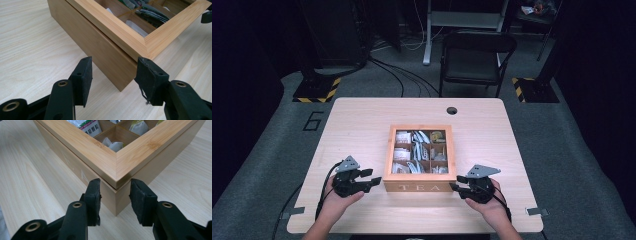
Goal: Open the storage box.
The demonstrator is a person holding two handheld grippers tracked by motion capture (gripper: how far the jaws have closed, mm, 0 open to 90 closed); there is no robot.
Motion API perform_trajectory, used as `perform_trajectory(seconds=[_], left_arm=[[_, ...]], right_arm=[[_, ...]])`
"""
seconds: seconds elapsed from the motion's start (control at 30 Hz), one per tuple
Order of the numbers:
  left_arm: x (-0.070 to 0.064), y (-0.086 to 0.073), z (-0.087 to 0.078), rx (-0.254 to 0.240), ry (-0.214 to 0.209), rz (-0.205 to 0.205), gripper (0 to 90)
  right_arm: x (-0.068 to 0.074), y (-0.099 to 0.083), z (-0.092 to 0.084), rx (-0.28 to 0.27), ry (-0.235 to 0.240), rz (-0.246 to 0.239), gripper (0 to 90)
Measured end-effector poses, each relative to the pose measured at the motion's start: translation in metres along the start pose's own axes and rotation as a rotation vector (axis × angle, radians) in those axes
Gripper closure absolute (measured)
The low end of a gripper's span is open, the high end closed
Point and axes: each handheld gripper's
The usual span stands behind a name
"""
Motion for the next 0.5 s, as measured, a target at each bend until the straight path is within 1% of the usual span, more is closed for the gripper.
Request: perform_trajectory(seconds=[0.07,0.1,0.2,0.23,0.27,0.43,0.47,0.5], left_arm=[[0.0,0.001,-0.001,0.009,-0.006,0.004,46.9],[0.0,0.001,-0.001,0.007,-0.009,0.002,46.9],[-0.002,0.002,-0.002,0.008,-0.017,0.013,46.9],[-0.003,0.002,-0.001,0.003,-0.017,0.011,46.9],[-0.004,0.003,-0.002,0.005,-0.019,0.018,46.9],[-0.011,0.006,-0.002,0.014,-0.05,0.029,47.0],[-0.013,0.006,-0.001,0.008,-0.048,0.034,46.9],[-0.014,0.007,-0.002,0.017,-0.054,0.033,46.8]], right_arm=[[0.0,0.0,0.0,-0.005,0.0,0.003,60.8],[0.0,0.001,0.0,-0.01,-0.001,-0.002,61.0],[0.001,0.001,0.0,-0.014,-0.005,0.002,61.3],[0.001,0.001,0.0,-0.014,-0.007,0.0,61.2],[0.001,0.001,0.0,-0.013,-0.006,-0.003,61.2],[0.0,0.002,0.0,-0.015,-0.003,0.004,61.3],[0.0,0.002,0.0,-0.014,-0.005,0.008,61.4],[0.0,0.002,-0.001,-0.013,-0.003,0.005,61.5]])
Point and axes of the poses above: each handheld gripper's, and its own axes: z roughly forward along the jaws, y roughly out of its top, x roughly to its left, and after that the axes turned 4 degrees about -x, right-handed
